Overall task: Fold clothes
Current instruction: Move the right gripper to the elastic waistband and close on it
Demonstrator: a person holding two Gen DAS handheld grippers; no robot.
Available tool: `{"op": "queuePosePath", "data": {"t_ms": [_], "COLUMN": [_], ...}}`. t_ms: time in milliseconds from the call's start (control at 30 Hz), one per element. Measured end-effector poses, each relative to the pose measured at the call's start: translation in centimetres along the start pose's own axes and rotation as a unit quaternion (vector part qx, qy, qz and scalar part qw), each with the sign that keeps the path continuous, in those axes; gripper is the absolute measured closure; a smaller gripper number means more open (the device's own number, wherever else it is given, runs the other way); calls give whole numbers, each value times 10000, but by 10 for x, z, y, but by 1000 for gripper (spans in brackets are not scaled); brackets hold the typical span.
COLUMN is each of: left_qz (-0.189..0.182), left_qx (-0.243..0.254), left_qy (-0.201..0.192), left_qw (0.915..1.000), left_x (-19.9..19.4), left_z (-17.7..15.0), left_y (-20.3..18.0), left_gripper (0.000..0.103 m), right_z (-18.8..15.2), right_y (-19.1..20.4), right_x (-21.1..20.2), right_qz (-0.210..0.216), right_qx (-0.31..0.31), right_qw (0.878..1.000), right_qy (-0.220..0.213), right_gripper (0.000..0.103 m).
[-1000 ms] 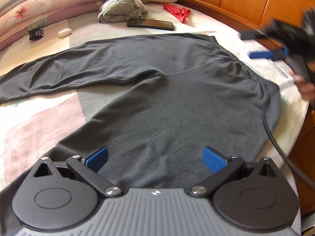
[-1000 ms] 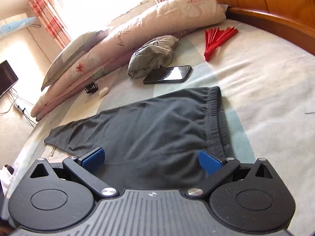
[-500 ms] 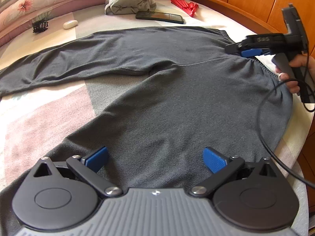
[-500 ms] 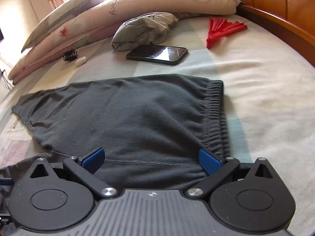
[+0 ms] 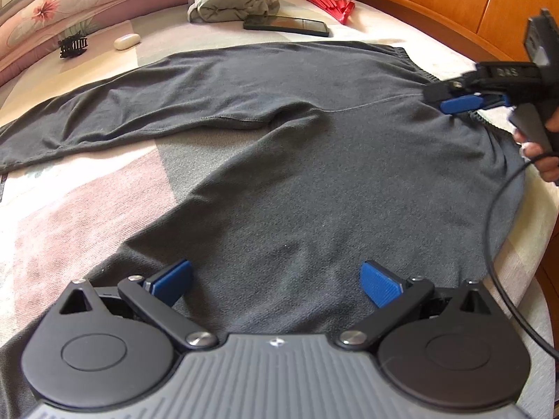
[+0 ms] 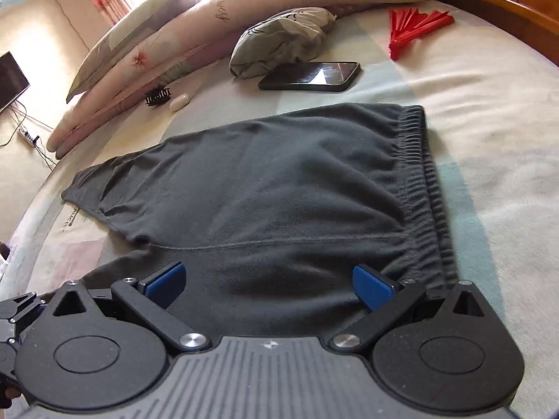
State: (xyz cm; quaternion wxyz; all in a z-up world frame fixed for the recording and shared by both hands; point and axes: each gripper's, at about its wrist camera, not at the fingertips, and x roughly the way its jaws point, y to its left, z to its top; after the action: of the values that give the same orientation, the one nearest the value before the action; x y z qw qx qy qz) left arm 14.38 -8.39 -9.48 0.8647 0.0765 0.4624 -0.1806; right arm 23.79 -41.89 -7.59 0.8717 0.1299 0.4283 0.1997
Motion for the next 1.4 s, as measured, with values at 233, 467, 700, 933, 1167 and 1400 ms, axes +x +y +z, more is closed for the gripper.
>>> {"op": "queuePosePath", "data": {"t_ms": [233, 467, 700, 933, 1167, 1400], "left_qz": [45, 36, -41, -78, -119, -148], "left_qx": [-12, 68, 189, 235, 218, 202], "left_qy": [-144, -276, -255, -274, -295, -306], "left_qw": [9999, 9996, 9995, 9993, 9993, 9992], "left_x": [3, 11, 21, 29, 29, 28], "left_z": [13, 28, 33, 36, 38, 38], "left_y": [-2, -8, -13, -15, -15, -14], "left_gripper": [1, 1, 1, 1, 1, 1], "right_z": [4, 34, 75, 96, 106, 121], "right_y": [-12, -47, -105, -139, -145, -136], "right_x": [-25, -34, -17, 28, 57, 73], "right_qz": [88, 363, 624, 1052, 1562, 1466], "right_qx": [90, 468, 1050, 1507, 1699, 1624], "right_qw": [9998, 9968, 9907, 9828, 9730, 9758], "right_qy": [-180, -540, -604, -185, -86, -16], "right_gripper": [0, 0, 0, 0, 0, 0]}}
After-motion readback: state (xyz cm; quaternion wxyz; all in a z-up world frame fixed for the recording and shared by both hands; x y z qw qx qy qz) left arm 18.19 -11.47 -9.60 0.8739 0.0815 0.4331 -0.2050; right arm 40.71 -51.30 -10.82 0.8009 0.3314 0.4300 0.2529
